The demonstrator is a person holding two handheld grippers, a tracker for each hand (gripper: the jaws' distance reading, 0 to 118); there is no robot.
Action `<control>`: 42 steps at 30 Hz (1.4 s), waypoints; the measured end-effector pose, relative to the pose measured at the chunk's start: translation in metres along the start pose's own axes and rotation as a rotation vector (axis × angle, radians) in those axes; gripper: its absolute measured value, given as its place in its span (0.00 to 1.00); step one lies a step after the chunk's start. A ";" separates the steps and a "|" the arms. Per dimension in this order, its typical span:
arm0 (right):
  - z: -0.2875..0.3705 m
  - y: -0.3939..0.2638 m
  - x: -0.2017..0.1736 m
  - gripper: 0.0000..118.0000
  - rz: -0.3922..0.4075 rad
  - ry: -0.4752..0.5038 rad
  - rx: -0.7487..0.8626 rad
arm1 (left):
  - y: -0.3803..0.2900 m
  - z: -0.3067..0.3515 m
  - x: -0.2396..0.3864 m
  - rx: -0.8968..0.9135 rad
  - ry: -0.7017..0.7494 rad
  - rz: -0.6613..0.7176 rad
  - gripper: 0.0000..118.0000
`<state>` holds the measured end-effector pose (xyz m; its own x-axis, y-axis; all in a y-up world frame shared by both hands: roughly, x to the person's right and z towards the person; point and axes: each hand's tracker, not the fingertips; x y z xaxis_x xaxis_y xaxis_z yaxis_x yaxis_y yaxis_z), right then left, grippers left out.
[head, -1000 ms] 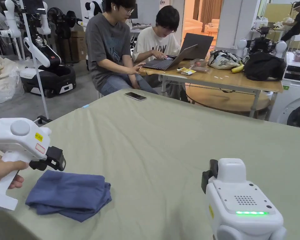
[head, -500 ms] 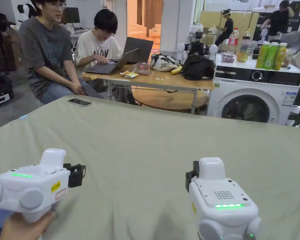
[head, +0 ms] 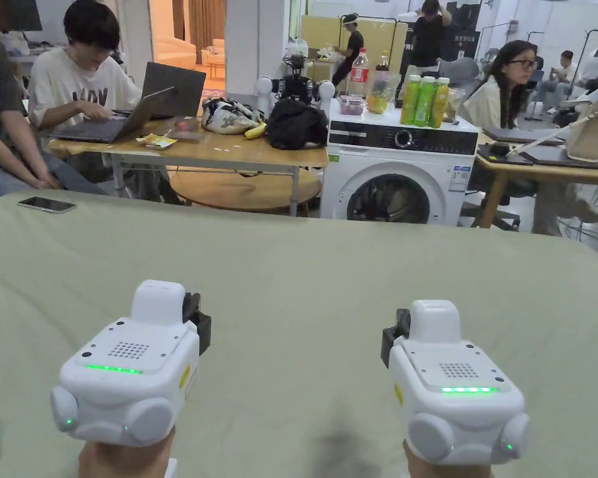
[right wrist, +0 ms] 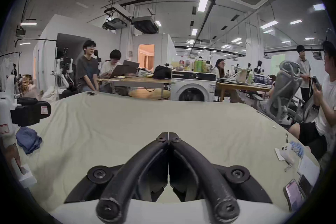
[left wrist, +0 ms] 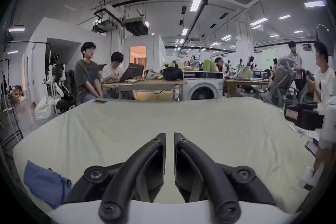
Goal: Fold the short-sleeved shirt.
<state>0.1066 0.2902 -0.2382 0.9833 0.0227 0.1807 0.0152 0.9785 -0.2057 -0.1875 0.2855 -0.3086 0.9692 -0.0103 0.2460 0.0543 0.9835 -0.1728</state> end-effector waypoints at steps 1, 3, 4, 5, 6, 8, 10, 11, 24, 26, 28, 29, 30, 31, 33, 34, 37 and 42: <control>0.001 -0.001 0.004 0.00 -0.005 -0.012 0.003 | -0.001 -0.001 0.005 0.001 -0.002 0.003 0.01; 0.003 -0.002 0.010 0.00 -0.011 -0.027 0.006 | -0.002 -0.002 0.013 0.003 0.013 0.007 0.00; 0.003 -0.003 0.013 0.00 -0.016 -0.035 0.005 | -0.002 -0.002 0.017 0.011 0.017 0.020 0.00; 0.003 -0.005 0.015 0.00 -0.020 -0.040 0.007 | -0.003 -0.002 0.018 0.009 0.013 0.030 0.00; 0.003 -0.006 0.017 0.00 -0.029 -0.050 0.006 | -0.005 -0.002 0.018 0.001 0.014 0.047 0.00; 0.003 -0.009 0.021 0.00 -0.039 -0.056 0.011 | -0.008 -0.001 0.022 -0.004 0.041 0.040 0.00; 0.004 -0.012 0.024 0.00 -0.049 -0.070 0.015 | -0.010 0.004 0.019 0.012 0.027 0.055 0.00; 0.003 -0.012 0.025 0.00 -0.057 -0.075 0.012 | -0.011 0.006 0.019 0.015 0.028 0.056 0.00; 0.008 -0.014 0.020 0.00 -0.036 -0.073 0.026 | -0.005 0.011 0.013 0.025 0.015 0.075 0.00; 0.009 -0.013 0.020 0.00 -0.038 -0.073 0.031 | -0.005 0.012 0.014 0.029 0.027 0.059 0.00; 0.009 -0.012 0.019 0.00 -0.039 -0.087 0.037 | -0.004 0.012 0.015 0.034 0.044 0.033 0.00; 0.009 -0.011 0.019 0.03 -0.040 -0.092 0.038 | -0.004 0.012 0.015 0.038 0.047 0.024 0.03; 0.010 -0.011 0.019 0.10 -0.041 -0.091 0.042 | -0.003 0.013 0.015 0.043 0.048 0.019 0.08; 0.009 -0.011 0.020 0.23 -0.044 -0.088 0.044 | -0.003 0.013 0.015 0.047 0.049 0.019 0.22; 0.009 -0.010 0.020 0.42 -0.046 -0.078 0.046 | -0.001 0.014 0.011 0.050 0.039 0.031 0.50; 0.009 -0.009 0.020 0.52 -0.043 -0.080 0.045 | -0.001 0.014 0.010 0.050 0.035 0.040 0.63; 0.009 -0.008 0.019 0.57 -0.037 -0.090 0.060 | -0.003 0.014 0.005 0.044 0.041 0.070 0.68; 0.009 -0.003 0.017 0.67 -0.013 -0.097 0.059 | -0.006 0.013 -0.006 0.034 0.052 0.124 0.68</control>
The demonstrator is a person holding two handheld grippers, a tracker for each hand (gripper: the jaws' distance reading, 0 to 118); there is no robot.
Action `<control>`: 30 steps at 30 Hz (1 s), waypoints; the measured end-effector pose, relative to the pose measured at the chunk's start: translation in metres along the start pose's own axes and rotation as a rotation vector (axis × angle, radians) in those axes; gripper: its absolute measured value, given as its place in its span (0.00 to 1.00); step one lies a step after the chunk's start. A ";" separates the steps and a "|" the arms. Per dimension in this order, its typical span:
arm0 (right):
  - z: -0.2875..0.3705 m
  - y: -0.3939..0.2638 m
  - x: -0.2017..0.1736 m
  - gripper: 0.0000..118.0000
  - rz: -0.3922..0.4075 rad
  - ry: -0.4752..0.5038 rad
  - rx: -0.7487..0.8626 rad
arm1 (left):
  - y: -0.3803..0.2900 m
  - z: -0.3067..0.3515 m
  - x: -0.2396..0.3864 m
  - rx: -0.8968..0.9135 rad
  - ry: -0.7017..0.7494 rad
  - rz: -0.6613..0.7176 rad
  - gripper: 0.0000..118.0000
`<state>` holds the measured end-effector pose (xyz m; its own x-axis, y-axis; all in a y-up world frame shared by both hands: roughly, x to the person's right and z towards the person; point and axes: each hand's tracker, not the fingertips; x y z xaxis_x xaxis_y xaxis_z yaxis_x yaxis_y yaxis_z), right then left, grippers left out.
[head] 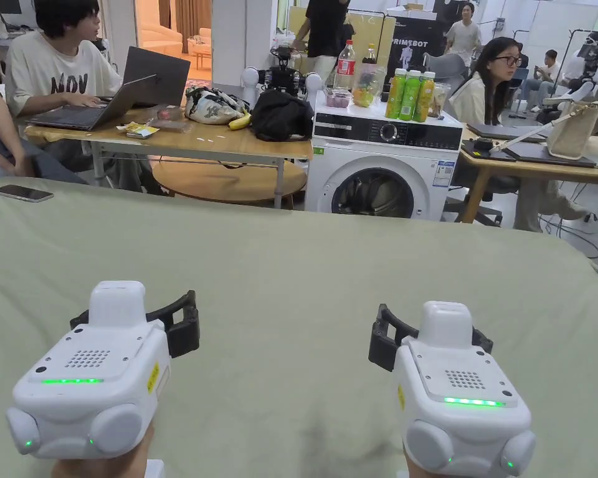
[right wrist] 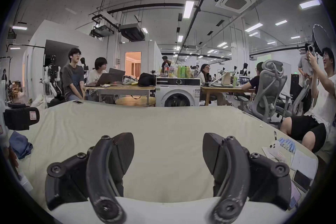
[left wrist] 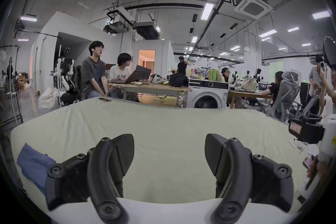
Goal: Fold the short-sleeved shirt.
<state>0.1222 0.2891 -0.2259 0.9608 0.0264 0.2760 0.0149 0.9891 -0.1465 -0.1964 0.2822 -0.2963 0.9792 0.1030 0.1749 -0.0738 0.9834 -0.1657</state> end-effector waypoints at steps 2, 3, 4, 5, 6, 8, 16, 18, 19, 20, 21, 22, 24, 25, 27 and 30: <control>0.000 0.000 -0.001 0.67 0.019 -0.015 -0.001 | -0.001 -0.002 -0.004 -0.003 0.002 0.008 0.68; 0.000 0.000 -0.001 0.67 0.023 -0.018 -0.001 | -0.001 -0.003 -0.005 -0.001 0.002 0.005 0.68; 0.000 0.001 -0.001 0.67 0.029 -0.020 -0.003 | 0.000 -0.003 -0.006 -0.002 0.004 -0.002 0.68; 0.000 0.000 0.000 0.67 0.027 -0.022 0.001 | 0.000 -0.003 -0.007 0.007 0.008 -0.010 0.68; 0.000 0.000 0.000 0.67 0.020 -0.031 0.000 | 0.001 -0.003 -0.009 0.017 0.004 -0.009 0.68; 0.000 0.000 0.005 0.67 -0.013 -0.033 -0.008 | 0.003 -0.004 -0.012 0.019 -0.009 -0.001 0.68; 0.000 -0.005 0.014 0.68 -0.062 -0.027 0.015 | 0.003 -0.003 -0.007 0.059 0.025 -0.072 0.69; 0.001 -0.004 0.013 0.68 -0.069 -0.023 0.011 | 0.003 -0.003 -0.004 0.046 0.035 -0.083 0.69; 0.000 -0.004 0.013 0.68 -0.070 -0.022 0.007 | 0.002 -0.003 -0.003 0.043 0.037 -0.082 0.69; 0.000 -0.004 0.013 0.68 -0.071 -0.020 0.001 | 0.002 -0.003 -0.002 0.043 0.037 -0.082 0.69; 0.000 -0.004 0.012 0.68 -0.070 -0.016 0.001 | 0.001 -0.003 -0.002 0.042 0.035 -0.083 0.69; 0.000 -0.003 0.011 0.68 -0.070 -0.016 0.002 | 0.000 -0.002 -0.001 0.041 0.034 -0.083 0.69; 0.000 -0.001 0.009 0.68 -0.066 -0.025 -0.006 | -0.001 -0.002 -0.001 0.036 0.034 -0.083 0.69; -0.002 -0.001 0.007 0.68 -0.060 -0.037 -0.019 | -0.001 -0.002 0.000 0.034 0.031 -0.082 0.69; -0.004 0.000 0.004 0.68 -0.042 -0.080 -0.042 | 0.000 -0.003 -0.002 0.023 0.036 -0.077 0.69; -0.005 -0.001 0.000 0.68 -0.027 -0.107 -0.041 | 0.003 -0.004 -0.006 0.021 0.052 -0.043 0.69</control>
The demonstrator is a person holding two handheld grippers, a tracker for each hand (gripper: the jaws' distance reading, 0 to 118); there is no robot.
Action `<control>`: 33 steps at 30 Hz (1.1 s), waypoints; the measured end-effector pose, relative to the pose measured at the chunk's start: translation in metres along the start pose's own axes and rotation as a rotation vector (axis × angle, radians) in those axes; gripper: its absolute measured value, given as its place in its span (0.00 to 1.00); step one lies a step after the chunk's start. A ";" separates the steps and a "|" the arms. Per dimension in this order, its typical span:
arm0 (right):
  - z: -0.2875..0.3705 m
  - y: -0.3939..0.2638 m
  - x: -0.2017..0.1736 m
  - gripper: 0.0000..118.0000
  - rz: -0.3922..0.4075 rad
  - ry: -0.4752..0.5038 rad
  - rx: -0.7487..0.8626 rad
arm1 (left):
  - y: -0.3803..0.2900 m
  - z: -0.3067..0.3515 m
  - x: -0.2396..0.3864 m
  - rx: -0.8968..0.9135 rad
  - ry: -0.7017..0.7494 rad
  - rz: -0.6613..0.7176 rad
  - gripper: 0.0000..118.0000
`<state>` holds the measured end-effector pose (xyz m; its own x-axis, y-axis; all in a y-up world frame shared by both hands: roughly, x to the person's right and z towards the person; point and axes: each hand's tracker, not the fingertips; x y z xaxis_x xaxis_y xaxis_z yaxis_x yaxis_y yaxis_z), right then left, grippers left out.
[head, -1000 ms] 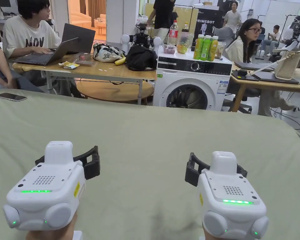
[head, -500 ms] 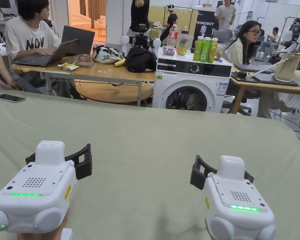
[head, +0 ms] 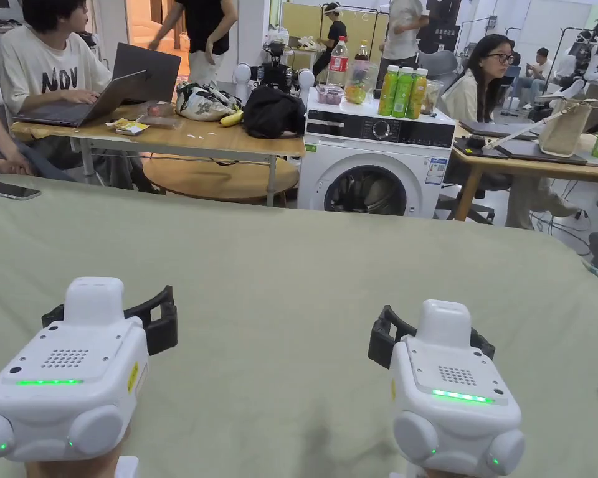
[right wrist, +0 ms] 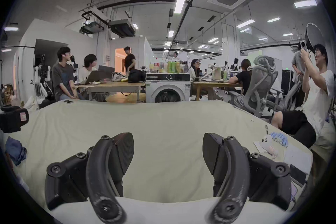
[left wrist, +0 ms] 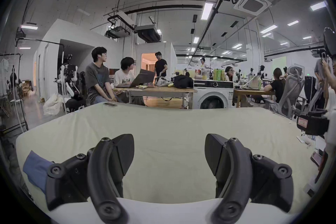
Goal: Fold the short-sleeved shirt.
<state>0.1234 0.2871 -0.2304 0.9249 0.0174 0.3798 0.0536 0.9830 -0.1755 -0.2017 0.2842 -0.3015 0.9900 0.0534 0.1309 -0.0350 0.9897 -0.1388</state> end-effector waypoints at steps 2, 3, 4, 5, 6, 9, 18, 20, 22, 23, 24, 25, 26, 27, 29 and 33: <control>0.001 -0.001 0.000 0.68 -0.003 0.005 -0.002 | 0.001 0.000 -0.002 -0.003 -0.015 0.014 0.69; 0.001 0.000 0.001 0.68 -0.017 0.018 -0.005 | 0.001 0.001 -0.003 -0.003 -0.024 0.013 0.69; 0.001 -0.001 0.001 0.68 -0.025 0.024 -0.008 | 0.001 0.001 -0.003 -0.006 -0.024 0.010 0.69; 0.000 0.000 0.001 0.68 -0.034 0.027 -0.012 | 0.000 0.001 -0.003 -0.007 -0.020 0.006 0.69; 0.000 0.000 0.002 0.68 -0.038 0.030 -0.015 | 0.000 0.001 -0.003 -0.008 -0.016 0.001 0.69; -0.002 -0.002 0.002 0.68 -0.049 0.044 -0.018 | -0.001 0.000 -0.004 -0.005 -0.025 -0.009 0.69; -0.010 -0.001 0.009 0.68 -0.110 0.080 -0.056 | -0.003 -0.002 -0.005 -0.014 -0.044 -0.004 0.69; -0.010 0.002 0.009 0.68 -0.123 0.089 -0.063 | -0.003 -0.002 -0.004 -0.014 -0.047 -0.007 0.69; -0.011 0.006 0.009 0.68 -0.129 0.088 -0.073 | -0.003 -0.002 -0.004 -0.017 -0.048 -0.008 0.69; -0.012 0.007 0.008 0.68 -0.136 0.085 -0.080 | -0.003 -0.002 -0.004 -0.019 -0.048 -0.007 0.69; -0.013 0.009 0.008 0.68 -0.143 0.081 -0.088 | -0.003 -0.003 -0.003 -0.022 -0.048 -0.004 0.69; -0.014 0.010 0.008 0.68 -0.153 0.075 -0.097 | -0.003 -0.003 -0.003 -0.024 -0.048 -0.001 0.69; -0.014 0.011 0.009 0.68 -0.162 0.065 -0.104 | -0.003 -0.003 -0.002 -0.025 -0.051 0.002 0.69; -0.015 0.012 0.008 0.68 -0.166 0.058 -0.102 | -0.003 -0.003 -0.002 -0.025 -0.053 0.005 0.69; -0.015 0.012 0.008 0.68 -0.162 0.042 -0.090 | -0.002 -0.003 -0.002 -0.024 -0.060 0.005 0.69; -0.015 0.013 0.003 0.68 -0.115 -0.003 -0.076 | -0.001 -0.006 0.000 -0.031 -0.055 -0.019 0.69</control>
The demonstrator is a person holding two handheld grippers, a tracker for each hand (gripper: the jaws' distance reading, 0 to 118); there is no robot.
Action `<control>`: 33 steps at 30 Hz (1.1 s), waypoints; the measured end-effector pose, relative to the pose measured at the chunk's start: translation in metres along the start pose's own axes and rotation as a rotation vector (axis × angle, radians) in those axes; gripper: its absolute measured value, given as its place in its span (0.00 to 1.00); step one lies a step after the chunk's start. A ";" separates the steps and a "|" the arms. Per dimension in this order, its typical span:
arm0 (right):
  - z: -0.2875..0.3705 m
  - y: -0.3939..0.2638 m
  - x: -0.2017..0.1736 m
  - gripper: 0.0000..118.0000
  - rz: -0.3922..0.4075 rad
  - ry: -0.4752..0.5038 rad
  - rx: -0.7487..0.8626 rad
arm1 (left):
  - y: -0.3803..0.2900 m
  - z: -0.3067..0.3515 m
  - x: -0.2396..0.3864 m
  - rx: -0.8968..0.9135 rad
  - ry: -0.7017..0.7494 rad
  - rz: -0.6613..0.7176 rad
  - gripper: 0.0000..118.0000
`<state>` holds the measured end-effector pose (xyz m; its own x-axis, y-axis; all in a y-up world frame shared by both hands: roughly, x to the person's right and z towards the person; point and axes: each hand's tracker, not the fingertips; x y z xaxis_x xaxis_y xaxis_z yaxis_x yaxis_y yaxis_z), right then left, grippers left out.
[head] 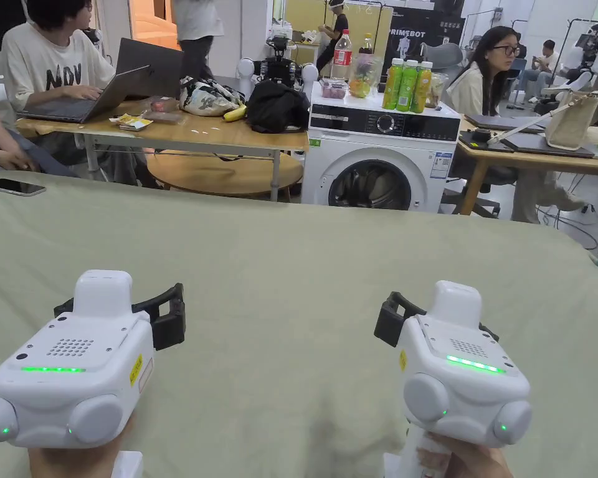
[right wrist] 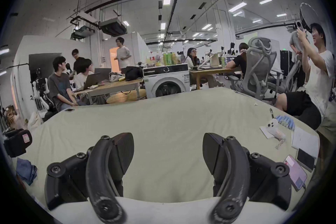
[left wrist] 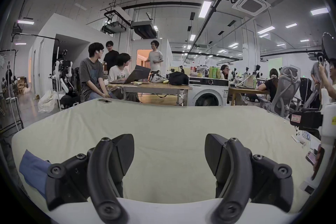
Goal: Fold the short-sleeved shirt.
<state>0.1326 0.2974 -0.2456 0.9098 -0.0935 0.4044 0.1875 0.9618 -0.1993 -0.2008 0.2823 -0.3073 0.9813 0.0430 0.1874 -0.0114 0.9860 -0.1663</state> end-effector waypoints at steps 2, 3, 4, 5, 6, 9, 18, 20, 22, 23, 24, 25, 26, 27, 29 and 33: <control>0.000 0.000 -0.002 0.68 0.019 -0.002 0.004 | 0.001 0.000 0.001 0.006 0.005 -0.002 0.69; -0.001 -0.001 -0.003 0.68 0.024 -0.001 0.003 | 0.002 0.001 0.001 0.011 0.006 -0.001 0.69; -0.001 -0.001 -0.003 0.68 0.029 0.000 0.002 | 0.002 0.002 0.001 0.015 0.007 0.001 0.69; -0.001 -0.001 -0.004 0.68 0.032 -0.002 -0.001 | 0.003 0.002 0.001 0.019 0.009 0.001 0.69; -0.001 -0.001 -0.005 0.68 0.034 -0.004 -0.004 | 0.003 0.002 0.001 0.021 0.013 0.004 0.69; -0.002 -0.003 -0.005 0.68 0.042 -0.010 -0.006 | 0.002 0.002 0.002 0.025 0.023 0.007 0.69; -0.004 -0.005 -0.003 0.68 0.046 -0.014 0.002 | -0.002 0.003 0.007 0.031 0.044 -0.019 0.69; -0.004 -0.005 -0.003 0.68 0.054 -0.019 0.004 | -0.002 0.003 0.007 0.033 0.040 -0.015 0.69; -0.004 -0.005 -0.003 0.68 0.064 -0.018 0.009 | -0.002 0.004 0.007 0.031 0.037 -0.012 0.69; -0.004 -0.006 -0.003 0.68 0.071 -0.018 0.011 | -0.003 0.003 0.007 0.030 0.035 -0.011 0.69; -0.003 -0.006 -0.003 0.68 0.076 -0.018 0.015 | -0.003 0.003 0.007 0.028 0.035 -0.009 0.69; -0.003 -0.006 -0.004 0.68 0.081 -0.020 0.019 | -0.002 0.003 0.006 0.026 0.035 -0.008 0.69; -0.003 -0.006 -0.004 0.68 0.086 -0.022 0.020 | -0.002 0.003 0.006 0.026 0.034 -0.006 0.69; -0.003 -0.006 -0.004 0.68 0.087 -0.022 0.020 | -0.002 0.003 0.006 0.026 0.034 -0.005 0.69; -0.002 -0.006 -0.003 0.68 0.090 -0.016 0.023 | -0.001 0.002 0.005 0.022 0.032 -0.002 0.69; -0.003 -0.006 -0.001 0.68 0.089 -0.035 0.038 | -0.001 0.001 0.004 0.019 0.026 0.002 0.69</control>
<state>0.1312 0.2914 -0.2474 0.9085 0.0009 0.4180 0.0919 0.9751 -0.2017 -0.1968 0.2814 -0.3051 0.9860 0.0414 0.1618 -0.0172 0.9888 -0.1485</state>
